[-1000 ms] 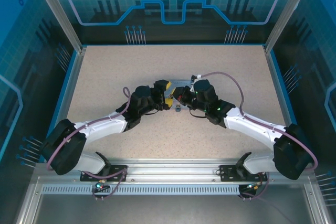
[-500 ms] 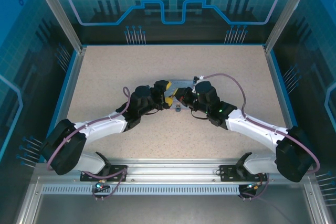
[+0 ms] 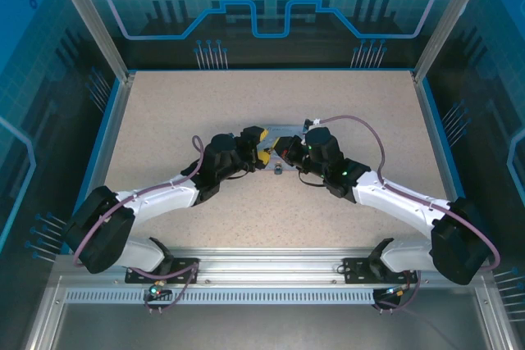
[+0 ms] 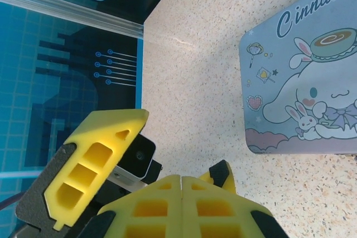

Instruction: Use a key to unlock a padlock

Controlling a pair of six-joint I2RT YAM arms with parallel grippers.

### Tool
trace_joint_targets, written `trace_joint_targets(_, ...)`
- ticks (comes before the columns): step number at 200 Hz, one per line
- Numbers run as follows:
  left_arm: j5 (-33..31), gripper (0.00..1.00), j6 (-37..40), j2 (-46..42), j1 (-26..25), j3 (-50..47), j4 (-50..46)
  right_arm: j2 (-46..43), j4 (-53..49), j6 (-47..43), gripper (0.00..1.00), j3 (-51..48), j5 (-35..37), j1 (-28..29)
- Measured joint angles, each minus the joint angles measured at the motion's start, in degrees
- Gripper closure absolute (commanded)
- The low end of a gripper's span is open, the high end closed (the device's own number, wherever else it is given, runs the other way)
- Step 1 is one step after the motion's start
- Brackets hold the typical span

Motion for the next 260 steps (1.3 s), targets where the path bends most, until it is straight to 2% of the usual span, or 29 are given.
trace_joint_targets(44, 0.0, 0.61, 0.1, 0.0, -0.2, 0.0, 0.0, 0.0, 0.0, 0.2, 1.0, 0.0, 0.4, 0.0)
trace_joint_targets(68, 0.0, 0.84, 0.5, 0.0, -0.3, 0.0, 0.0, 0.0, 0.0, 0.2, 1.0, 0.0, 0.4, 0.0)
trace_joint_targets(94, 0.0, 1.0, 0.4, 0.0, -0.3, 0.0, 0.0, 0.0, 0.0, 0.2, 1.0, 0.0, 0.4, 0.0)
trace_joint_targets(134, -0.2, 1.0, 1.2, 0.0, -0.4, 0.0, -0.1, -0.3, -0.4, 0.2, 1.0, 0.0, 0.5, -0.1)
trace_joint_targets(142, -0.2, 1.0, 2.1, 0.0, -0.4, 0.0, -0.1, -0.7, -0.6, 0.2, 0.92, -0.1, 0.6, -0.2)
trace_joint_targets(151, -0.2, 1.0, 3.9, 0.0, -0.4, 0.2, -0.6, -1.3, -0.9, 0.3, 0.72, -0.2, 0.7, -0.4)
trace_joint_targets(159, -0.5, 1.0, 6.4, 0.0, -0.6, 0.6, -1.5, -2.0, -1.2, 0.4, 0.6, -0.6, 0.7, -0.7)
trace_joint_targets(174, -1.2, 1.0, 12.7, -0.3, -0.6, 1.7, -3.5, -4.6, -2.4, 0.1, 0.53, -2.2, 0.7, -1.4)
trace_joint_targets(197, -2.3, 1.0, 25.0, -2.7, -0.5, 3.2, -5.7, -9.5, -4.9, -0.7, 0.52, -4.7, 0.3, -3.5)
trace_joint_targets(227, -2.1, 1.0, 40.0, -5.8, -0.5, 3.9, -3.7, -15.5, -6.2, -3.4, 0.55, -8.0, -2.4, -7.3)
trace_joint_targets(260, 0.7, 1.0, 51.1, -6.1, -0.5, 3.9, 1.2, -17.8, -2.0, -5.7, 0.6, -11.3, -9.3, -11.1)
